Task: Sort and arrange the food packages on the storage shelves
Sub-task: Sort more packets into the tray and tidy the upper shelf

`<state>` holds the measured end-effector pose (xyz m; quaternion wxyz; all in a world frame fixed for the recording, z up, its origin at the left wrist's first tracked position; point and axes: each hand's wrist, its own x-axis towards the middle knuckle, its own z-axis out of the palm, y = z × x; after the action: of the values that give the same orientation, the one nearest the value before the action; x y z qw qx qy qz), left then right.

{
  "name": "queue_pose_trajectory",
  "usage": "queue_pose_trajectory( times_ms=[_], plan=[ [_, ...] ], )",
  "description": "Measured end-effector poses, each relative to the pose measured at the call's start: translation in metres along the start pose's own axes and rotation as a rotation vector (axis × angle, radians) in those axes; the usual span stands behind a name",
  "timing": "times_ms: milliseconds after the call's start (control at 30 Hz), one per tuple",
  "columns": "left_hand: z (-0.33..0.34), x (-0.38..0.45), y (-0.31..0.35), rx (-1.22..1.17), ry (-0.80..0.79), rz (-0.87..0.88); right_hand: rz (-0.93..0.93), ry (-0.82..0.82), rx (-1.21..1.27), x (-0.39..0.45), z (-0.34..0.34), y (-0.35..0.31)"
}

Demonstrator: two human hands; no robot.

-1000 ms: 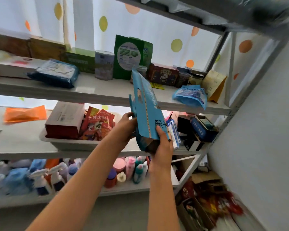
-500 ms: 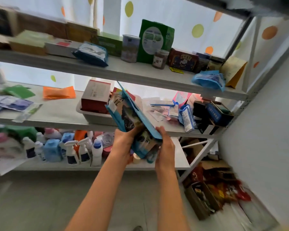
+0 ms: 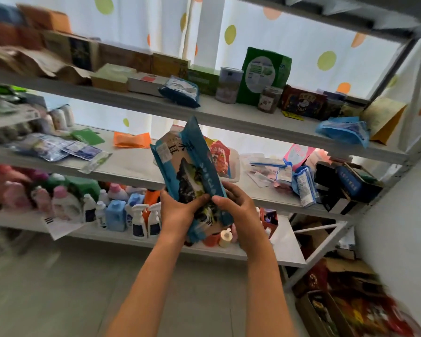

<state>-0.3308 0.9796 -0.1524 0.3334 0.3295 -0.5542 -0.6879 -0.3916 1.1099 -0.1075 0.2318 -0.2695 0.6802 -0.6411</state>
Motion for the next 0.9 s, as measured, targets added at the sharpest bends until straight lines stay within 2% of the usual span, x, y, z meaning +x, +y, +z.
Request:
queue_pose_trajectory(
  times_ms=[200, 433, 700, 900],
  plan=[
    [-0.021, 0.003, 0.003, -0.011, -0.088, 0.019, 0.056, 0.152, -0.155, 0.005, 0.010, -0.017],
    [-0.039, -0.006, -0.011, -0.123, -0.208, -0.095, 0.105, 0.294, -0.102, -0.005, 0.017, -0.007],
    [-0.050, -0.017, -0.021, -0.115, -0.234, -0.094, 0.174, 0.313, -0.014, -0.016, 0.023, 0.009],
    [-0.053, -0.015, -0.020, -0.188, -0.289, -0.146, 0.093, 0.314, -0.020, -0.018, 0.028, 0.011]
  ],
)
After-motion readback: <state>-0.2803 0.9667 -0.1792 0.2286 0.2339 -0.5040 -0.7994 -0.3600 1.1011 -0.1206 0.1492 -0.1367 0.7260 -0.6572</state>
